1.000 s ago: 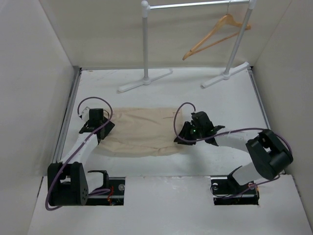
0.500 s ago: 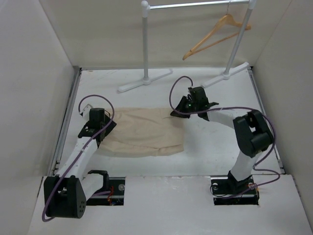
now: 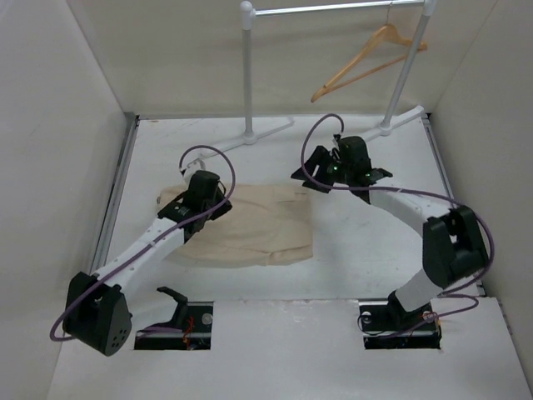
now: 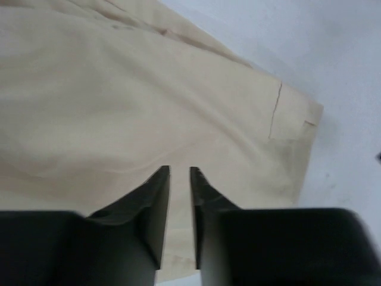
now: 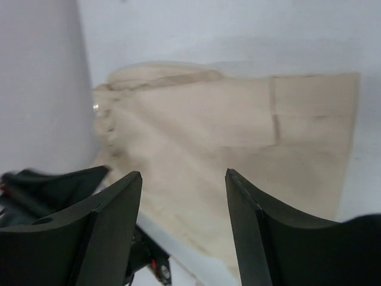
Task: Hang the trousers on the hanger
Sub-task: Fold the trousers at the center of the board, then pick up the hanger from the clothesline.
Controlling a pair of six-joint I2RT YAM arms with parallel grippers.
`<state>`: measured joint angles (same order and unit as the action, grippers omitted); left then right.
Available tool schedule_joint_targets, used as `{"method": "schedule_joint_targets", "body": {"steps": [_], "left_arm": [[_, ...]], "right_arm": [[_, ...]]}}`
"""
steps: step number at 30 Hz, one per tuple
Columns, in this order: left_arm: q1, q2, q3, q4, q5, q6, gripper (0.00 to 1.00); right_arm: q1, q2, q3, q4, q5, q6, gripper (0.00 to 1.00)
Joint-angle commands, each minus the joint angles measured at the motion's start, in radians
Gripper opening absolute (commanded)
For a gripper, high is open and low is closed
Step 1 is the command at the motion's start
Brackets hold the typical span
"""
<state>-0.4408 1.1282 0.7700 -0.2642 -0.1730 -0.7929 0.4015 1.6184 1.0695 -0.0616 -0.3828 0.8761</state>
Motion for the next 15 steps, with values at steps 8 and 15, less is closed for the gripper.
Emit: {"method": "schedule_joint_targets", "body": {"steps": [8, 15], "left_arm": [[-0.045, 0.07, 0.008, 0.045, -0.042, -0.011, 0.03], [-0.146, 0.111, 0.009, 0.108, 0.001, -0.014, 0.29]], "right_arm": [[-0.023, -0.241, 0.303, -0.222, 0.008, -0.103, 0.09], [-0.18, -0.079, 0.691, -0.334, 0.178, -0.147, 0.51]]}}
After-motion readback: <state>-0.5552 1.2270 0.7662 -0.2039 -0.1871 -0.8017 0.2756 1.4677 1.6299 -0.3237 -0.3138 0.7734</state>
